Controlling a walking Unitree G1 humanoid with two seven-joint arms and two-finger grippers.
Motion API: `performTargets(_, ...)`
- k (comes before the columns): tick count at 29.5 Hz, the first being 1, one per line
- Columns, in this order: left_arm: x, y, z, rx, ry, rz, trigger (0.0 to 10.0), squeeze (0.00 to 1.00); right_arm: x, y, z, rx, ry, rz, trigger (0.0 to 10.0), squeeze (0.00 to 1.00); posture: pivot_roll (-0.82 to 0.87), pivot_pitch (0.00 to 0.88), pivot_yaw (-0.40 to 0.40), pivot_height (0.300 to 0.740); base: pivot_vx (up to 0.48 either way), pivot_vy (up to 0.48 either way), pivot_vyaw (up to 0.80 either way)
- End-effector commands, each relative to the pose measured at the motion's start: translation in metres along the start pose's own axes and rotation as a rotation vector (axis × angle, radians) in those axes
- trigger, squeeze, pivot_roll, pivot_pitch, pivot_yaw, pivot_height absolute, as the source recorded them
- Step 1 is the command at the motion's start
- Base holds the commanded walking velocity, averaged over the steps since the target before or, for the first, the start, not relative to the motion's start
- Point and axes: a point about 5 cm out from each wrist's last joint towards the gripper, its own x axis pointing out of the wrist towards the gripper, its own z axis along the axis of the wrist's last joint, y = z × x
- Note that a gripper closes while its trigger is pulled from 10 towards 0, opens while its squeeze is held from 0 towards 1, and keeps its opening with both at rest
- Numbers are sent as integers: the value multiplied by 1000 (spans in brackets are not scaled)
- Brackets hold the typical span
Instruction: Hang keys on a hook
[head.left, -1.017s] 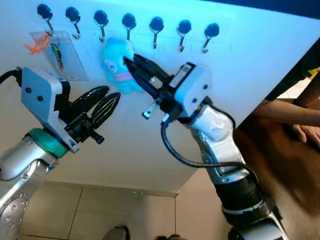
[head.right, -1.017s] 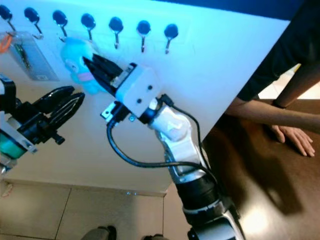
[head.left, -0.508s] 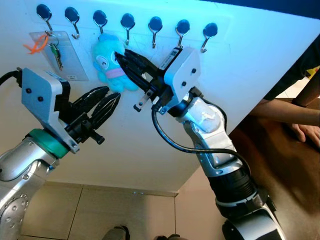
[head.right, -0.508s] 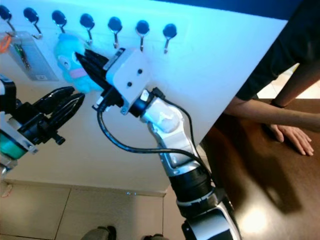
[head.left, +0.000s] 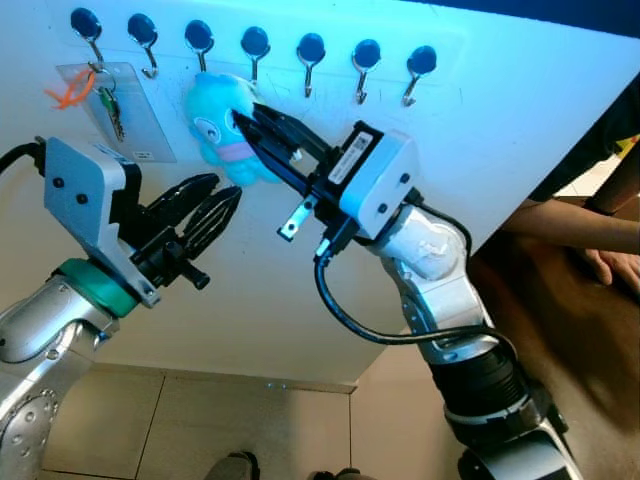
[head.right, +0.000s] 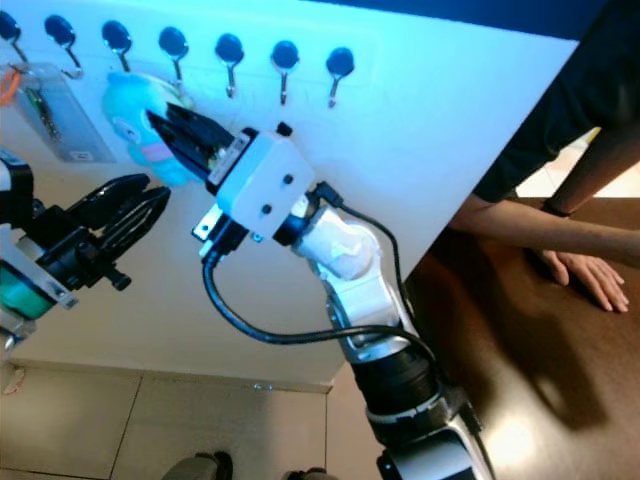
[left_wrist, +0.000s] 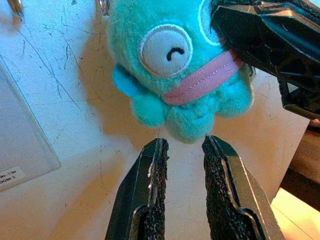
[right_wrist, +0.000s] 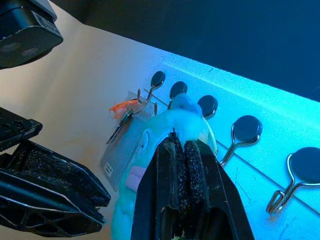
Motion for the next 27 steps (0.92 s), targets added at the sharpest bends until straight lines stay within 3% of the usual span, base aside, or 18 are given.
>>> performTargets(1,-1,-2,-1,0,10,-9,10000,0,-2,0,2,-10,-13,-10,10000,0,126,68,26,740,0,0,0)
performTargets(15,-1,-3,-1,-1,10,-8,10000,0,15,-6,-10,75,41,-71,10000,0,129,75,21,740,0,0,0)
performTargets(23,-1,-4,-1,-5,10,-7,10000,0,18,3,-23,141,152,0,10000,0,127,77,18,740,0,0,0)
performTargets(27,-1,-4,-2,-6,10,-5,10000,0,10,13,-37,198,248,44,10000,0,127,77,15,740,0,0,0)
